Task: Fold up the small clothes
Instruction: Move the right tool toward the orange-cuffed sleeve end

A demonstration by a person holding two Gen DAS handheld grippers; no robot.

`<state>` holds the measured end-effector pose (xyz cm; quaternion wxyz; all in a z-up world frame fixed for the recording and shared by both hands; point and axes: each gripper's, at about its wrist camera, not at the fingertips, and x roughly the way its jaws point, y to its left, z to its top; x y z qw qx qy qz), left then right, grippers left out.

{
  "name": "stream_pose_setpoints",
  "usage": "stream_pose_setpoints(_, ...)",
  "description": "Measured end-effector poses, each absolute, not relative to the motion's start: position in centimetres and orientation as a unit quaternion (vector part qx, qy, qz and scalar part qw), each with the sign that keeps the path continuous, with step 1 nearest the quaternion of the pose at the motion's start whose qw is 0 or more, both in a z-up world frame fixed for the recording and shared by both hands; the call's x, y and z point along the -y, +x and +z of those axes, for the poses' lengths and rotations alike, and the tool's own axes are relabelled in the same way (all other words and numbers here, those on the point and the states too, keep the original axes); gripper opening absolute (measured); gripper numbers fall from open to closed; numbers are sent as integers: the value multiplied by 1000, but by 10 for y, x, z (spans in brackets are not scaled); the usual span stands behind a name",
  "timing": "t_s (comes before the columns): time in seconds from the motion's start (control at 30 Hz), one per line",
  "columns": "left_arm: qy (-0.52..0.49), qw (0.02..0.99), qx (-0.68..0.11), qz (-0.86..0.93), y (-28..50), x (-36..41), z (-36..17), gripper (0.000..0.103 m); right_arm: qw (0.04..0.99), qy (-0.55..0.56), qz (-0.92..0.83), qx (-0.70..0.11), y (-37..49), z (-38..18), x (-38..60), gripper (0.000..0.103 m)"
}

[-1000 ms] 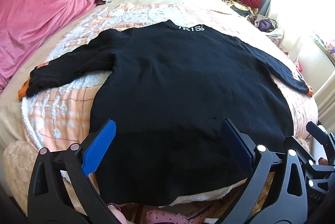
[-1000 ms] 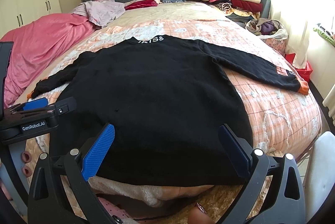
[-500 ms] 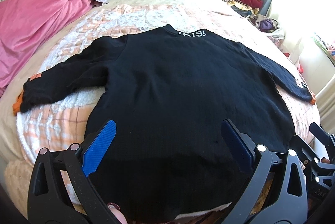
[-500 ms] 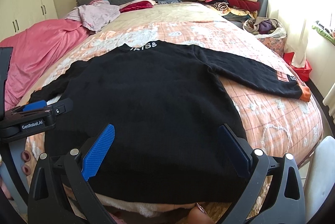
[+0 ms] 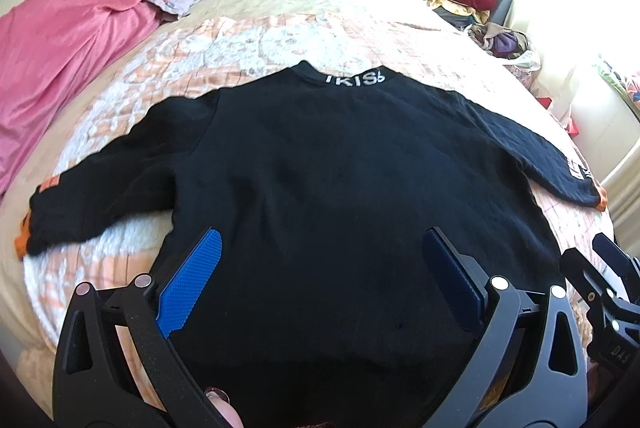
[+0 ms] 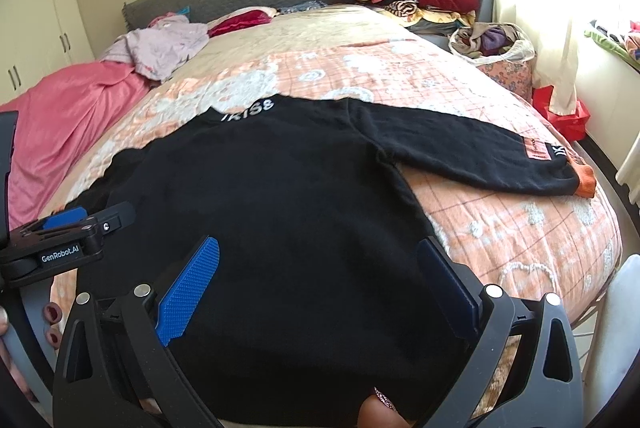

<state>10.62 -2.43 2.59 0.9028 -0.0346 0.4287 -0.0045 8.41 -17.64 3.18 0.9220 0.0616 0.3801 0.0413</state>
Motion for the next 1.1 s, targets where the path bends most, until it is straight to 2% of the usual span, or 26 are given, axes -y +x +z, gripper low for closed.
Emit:
stream_pose_setpoints(0.7, -27, 898, -437, -40, 173, 55, 31, 94, 917, 134, -40, -374, 136, 38, 246, 99)
stream_pose_setpoints(1.1, -20, 894, -445, -39, 209, 66, 31, 94, 900, 192, -126, -371, 155, 35, 326, 99)
